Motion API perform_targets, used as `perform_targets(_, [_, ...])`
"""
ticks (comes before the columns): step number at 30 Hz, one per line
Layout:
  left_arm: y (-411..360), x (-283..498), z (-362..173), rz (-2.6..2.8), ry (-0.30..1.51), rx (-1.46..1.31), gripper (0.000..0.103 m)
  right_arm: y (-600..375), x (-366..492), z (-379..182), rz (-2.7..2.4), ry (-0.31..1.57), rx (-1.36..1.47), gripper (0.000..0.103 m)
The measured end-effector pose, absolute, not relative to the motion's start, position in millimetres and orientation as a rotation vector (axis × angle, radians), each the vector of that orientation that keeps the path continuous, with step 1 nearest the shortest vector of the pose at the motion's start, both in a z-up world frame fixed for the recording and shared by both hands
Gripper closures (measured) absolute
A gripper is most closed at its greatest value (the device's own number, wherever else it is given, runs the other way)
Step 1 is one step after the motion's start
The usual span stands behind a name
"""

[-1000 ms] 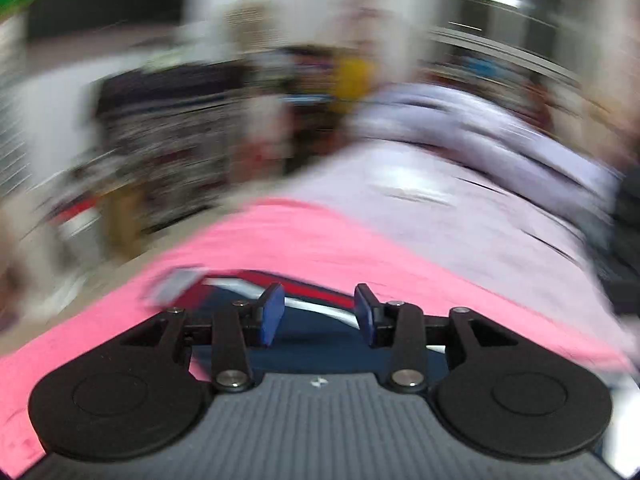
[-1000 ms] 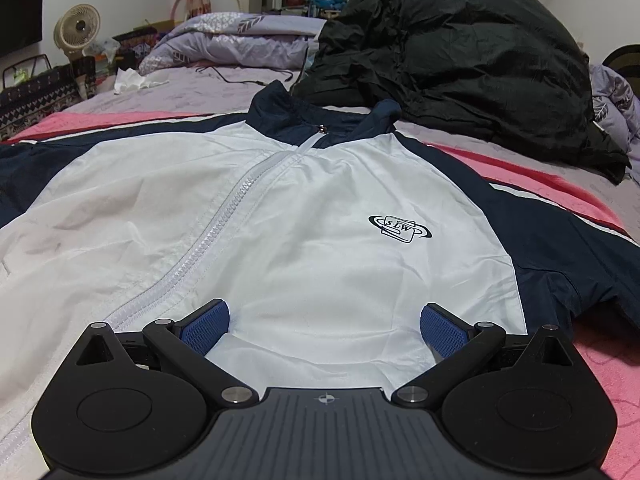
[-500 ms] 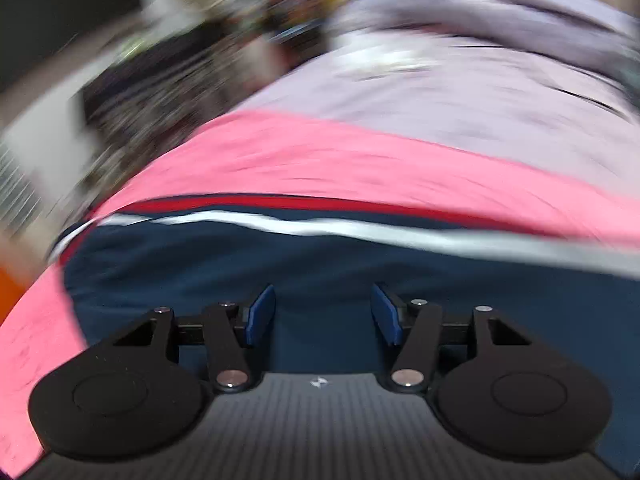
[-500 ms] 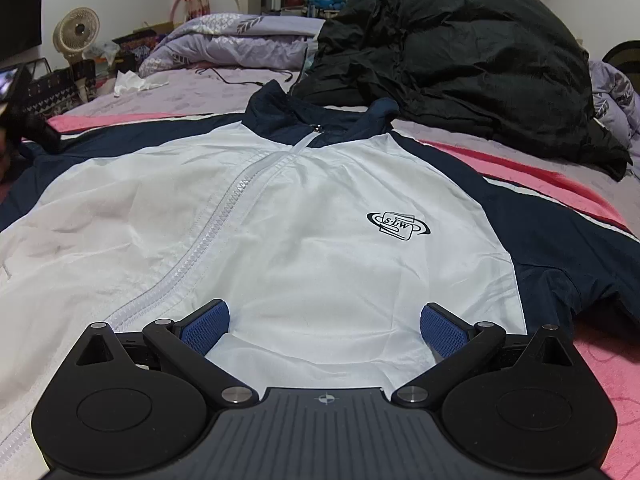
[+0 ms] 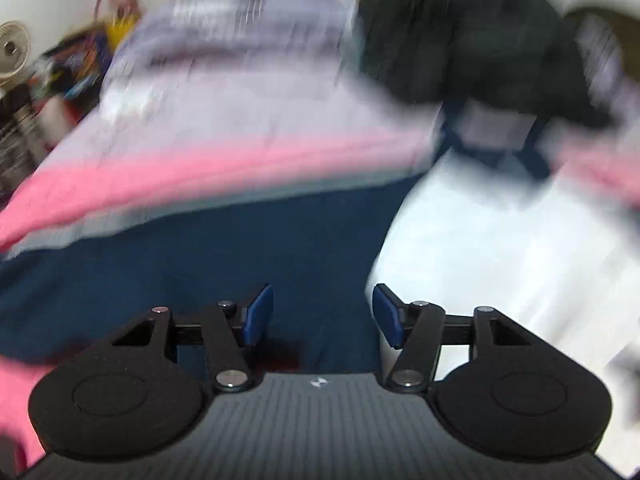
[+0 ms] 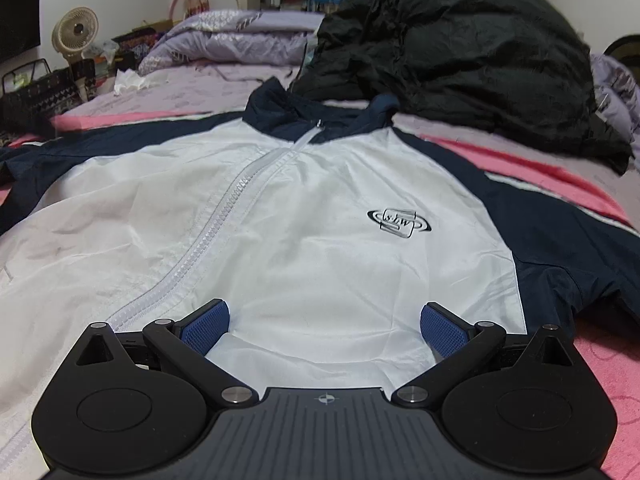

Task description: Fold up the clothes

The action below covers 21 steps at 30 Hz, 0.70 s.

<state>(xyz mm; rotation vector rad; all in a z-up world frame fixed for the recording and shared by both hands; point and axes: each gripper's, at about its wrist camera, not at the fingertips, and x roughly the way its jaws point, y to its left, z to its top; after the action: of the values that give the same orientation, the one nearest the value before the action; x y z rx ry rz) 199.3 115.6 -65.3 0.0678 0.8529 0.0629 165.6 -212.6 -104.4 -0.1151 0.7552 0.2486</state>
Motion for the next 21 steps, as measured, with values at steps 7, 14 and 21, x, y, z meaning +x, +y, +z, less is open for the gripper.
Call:
perform_targets(7, [128,138,-48,0.246,0.807,0.111,0.033,-277,111,-73,-0.014,0.746,-0.289,0.015])
perform_targets(14, [88,13,-31,0.015,0.836,-0.003,0.026,-284,-16,-60,0.121,0.783,0.065,0.012])
perform_targets(21, [124,-48,-66,0.167,0.878,-0.287,0.014,-282,-79,-81,0.072,0.851,0.128,0.012])
